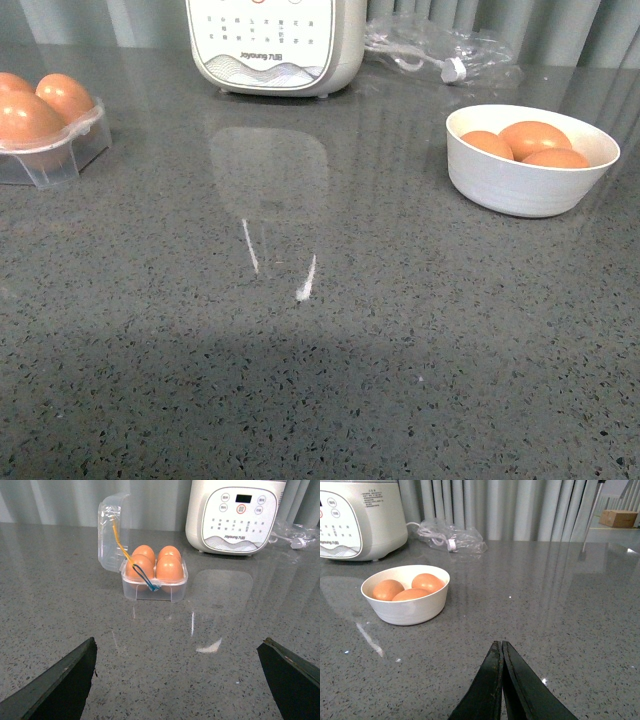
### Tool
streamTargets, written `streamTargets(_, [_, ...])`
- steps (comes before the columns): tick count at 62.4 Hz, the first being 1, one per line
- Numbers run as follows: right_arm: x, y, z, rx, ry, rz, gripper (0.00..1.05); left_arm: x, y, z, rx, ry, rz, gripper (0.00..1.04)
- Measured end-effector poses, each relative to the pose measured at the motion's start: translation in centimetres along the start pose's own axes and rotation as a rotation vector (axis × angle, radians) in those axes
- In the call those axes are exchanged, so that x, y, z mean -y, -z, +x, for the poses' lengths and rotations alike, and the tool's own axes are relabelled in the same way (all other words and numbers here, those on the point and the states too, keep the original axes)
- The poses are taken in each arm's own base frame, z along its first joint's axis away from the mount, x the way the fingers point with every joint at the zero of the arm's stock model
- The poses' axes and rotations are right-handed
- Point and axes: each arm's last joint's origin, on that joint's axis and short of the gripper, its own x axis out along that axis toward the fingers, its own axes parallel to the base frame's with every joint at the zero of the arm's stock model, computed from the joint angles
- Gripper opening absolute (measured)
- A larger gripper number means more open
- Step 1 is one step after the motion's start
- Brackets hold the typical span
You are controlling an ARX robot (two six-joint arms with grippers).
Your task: Put egg into box
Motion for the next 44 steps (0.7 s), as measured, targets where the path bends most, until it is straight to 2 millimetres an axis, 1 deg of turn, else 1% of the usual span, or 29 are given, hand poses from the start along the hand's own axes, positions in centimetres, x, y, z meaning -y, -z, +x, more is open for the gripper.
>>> streamTargets(25, [0.0,0.0,-0.6,0.002,0.000,0.000,0.03,0.0,0.0,0.0,0.000,0.000,0.000,0.98])
streamTargets(32, [0.0,0.5,-1.3,-0.035,-0.001,0.000,0.03,0.0,0.0,0.0,0.000,0.000,0.000,0.98])
streamTargets(36, [0.0,0.3,-1.7,-0.003,0.000,0.000,0.03,0.0,0.0,0.0,0.000,0.000,0.000,0.98])
streamTargets(44, [0.0,0.3,-1.7,-0.005,0.000,0.000,0.03,0.0,0.0,0.0,0.000,0.000,0.000,0.98])
